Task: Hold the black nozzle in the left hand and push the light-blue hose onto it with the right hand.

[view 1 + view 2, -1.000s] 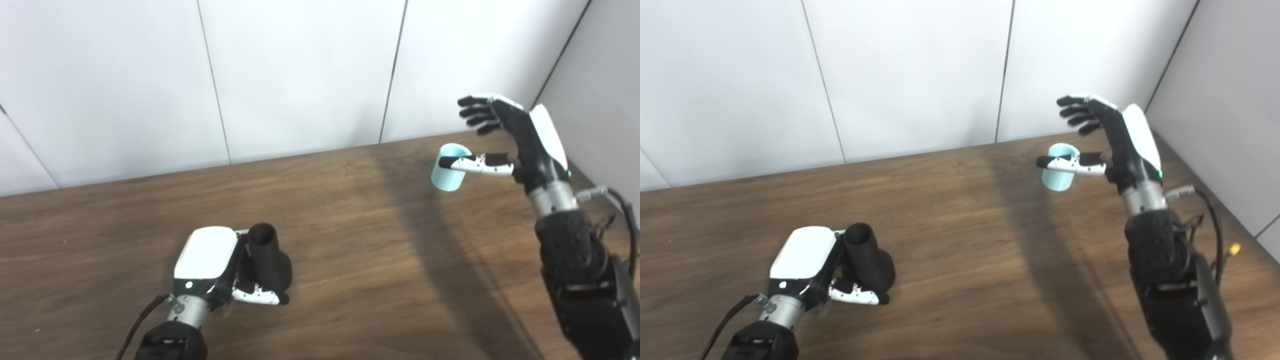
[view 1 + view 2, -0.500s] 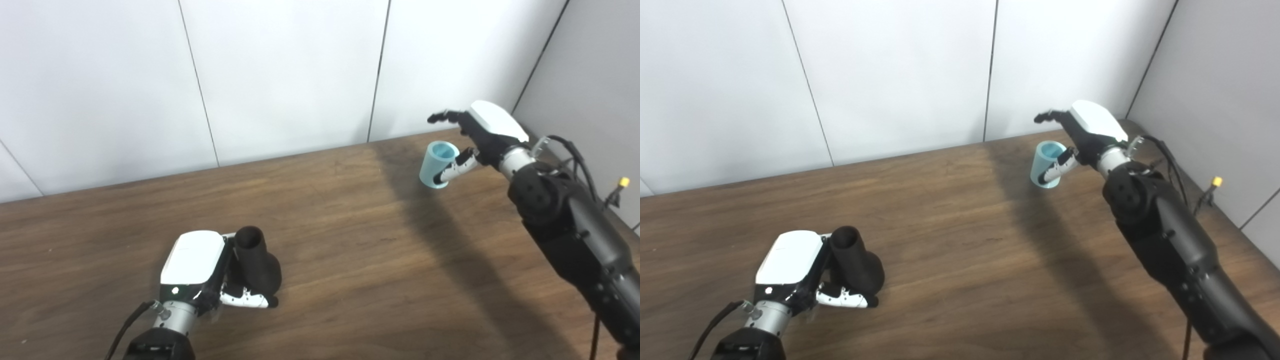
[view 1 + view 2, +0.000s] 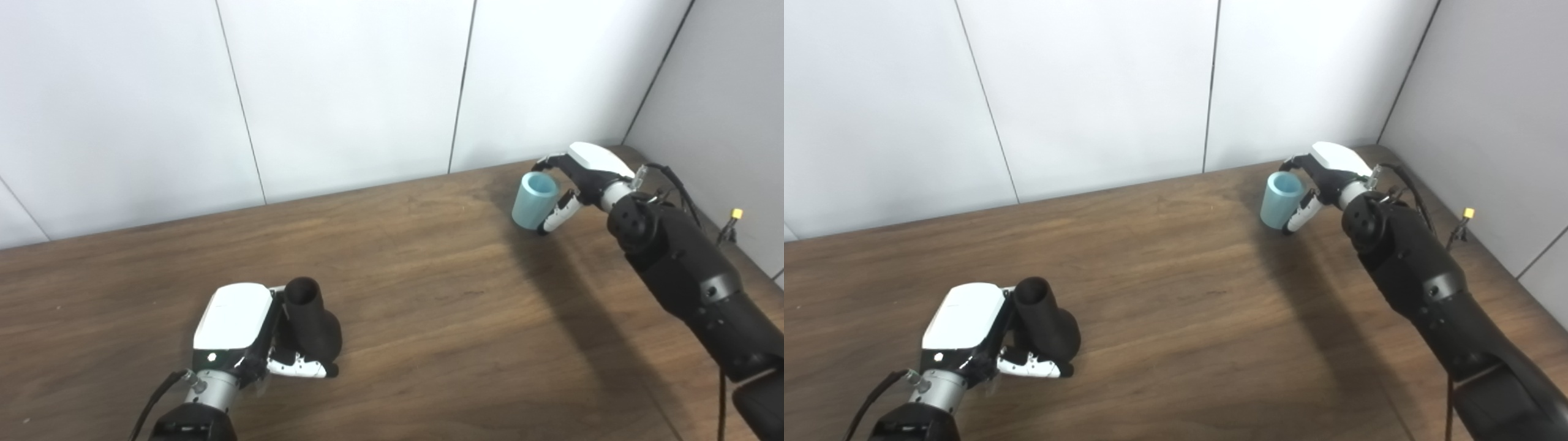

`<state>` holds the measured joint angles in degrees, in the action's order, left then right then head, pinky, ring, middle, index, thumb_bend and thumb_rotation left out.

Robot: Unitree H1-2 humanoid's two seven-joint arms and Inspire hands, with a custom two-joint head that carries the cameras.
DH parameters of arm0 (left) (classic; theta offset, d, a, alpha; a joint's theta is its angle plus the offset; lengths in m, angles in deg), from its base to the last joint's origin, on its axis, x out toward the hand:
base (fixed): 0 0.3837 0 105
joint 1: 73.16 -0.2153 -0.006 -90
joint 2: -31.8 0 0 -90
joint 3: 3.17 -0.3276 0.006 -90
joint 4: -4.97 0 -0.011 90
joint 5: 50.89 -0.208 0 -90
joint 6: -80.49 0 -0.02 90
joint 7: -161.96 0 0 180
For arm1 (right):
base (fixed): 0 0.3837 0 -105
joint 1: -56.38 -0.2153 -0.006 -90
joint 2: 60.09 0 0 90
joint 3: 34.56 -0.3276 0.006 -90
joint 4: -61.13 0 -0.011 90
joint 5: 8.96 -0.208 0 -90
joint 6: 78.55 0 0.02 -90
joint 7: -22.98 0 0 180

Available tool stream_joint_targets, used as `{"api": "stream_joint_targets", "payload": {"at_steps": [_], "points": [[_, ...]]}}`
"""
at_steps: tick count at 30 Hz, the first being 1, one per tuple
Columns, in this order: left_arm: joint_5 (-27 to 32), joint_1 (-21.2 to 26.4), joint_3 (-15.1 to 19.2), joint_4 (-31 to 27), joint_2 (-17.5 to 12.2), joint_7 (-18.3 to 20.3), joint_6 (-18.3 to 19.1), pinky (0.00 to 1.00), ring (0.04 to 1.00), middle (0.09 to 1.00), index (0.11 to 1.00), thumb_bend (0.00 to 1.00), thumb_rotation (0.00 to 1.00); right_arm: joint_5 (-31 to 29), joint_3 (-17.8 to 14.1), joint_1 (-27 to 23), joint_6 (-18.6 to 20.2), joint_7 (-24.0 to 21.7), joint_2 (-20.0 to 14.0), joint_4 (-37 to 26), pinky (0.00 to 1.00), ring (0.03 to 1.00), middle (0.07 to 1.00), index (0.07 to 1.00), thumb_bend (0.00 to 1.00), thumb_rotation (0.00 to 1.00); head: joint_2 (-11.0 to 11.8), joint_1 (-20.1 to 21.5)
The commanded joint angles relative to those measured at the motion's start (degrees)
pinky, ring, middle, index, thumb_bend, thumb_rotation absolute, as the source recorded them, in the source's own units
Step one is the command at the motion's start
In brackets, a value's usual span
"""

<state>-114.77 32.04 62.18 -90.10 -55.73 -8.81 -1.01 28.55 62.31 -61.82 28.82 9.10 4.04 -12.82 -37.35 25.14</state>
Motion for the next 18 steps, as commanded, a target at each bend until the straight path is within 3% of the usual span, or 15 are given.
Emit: {"api": "stream_joint_targets", "payload": {"at_steps": [1, 7, 13, 18], "points": [[-0.99, 0.24, 0.23, -1.22, -0.2, 0.19, 0.63, 0.36, 0.476, 0.423, 0.495, 0.52, 0.0, 0.04, -0.52, -3.37, -1.94, 2.42, -1.44, 0.39, 0.79, 0.874, 0.827, 0.777, 0.93, 0.12, -0.09, -0.07], [-1.06, 0.17, 0.28, -1.38, -0.06, 0.47, 0.84, 0.37, 0.482, 0.429, 0.496, 0.52, 0.0, -0.3, -0.22, -4.49, -4.61, 5.35, -0.73, 4.38, 0.78, 0.824, 0.782, 0.756, 0.95, 0.12, -0.27, -0.12], [-1.3, 0.31, 0.13, -1.2, -0.16, 0.36, 0.7, 0.38, 0.501, 0.446, 0.493, 0.53, 0.0, -0.31, -0.04, -4.69, -4.68, 7.17, -0.02, 4.67, 0.74, 0.792, 0.758, 0.74, 0.94, 0.1, -0.48, -0.11], [-1.47, 0.4, 0.12, -1.4, -0.08, 0.78, 0.98, 0.38, 0.498, 0.441, 0.494, 0.53, 0.0, -1.57, -0.5, -4.73, -6.12, 7.57, 0.22, 4.37, 0.65, 0.718, 0.746, 0.732, 0.93, 0.06, -0.74, -0.33]]}}
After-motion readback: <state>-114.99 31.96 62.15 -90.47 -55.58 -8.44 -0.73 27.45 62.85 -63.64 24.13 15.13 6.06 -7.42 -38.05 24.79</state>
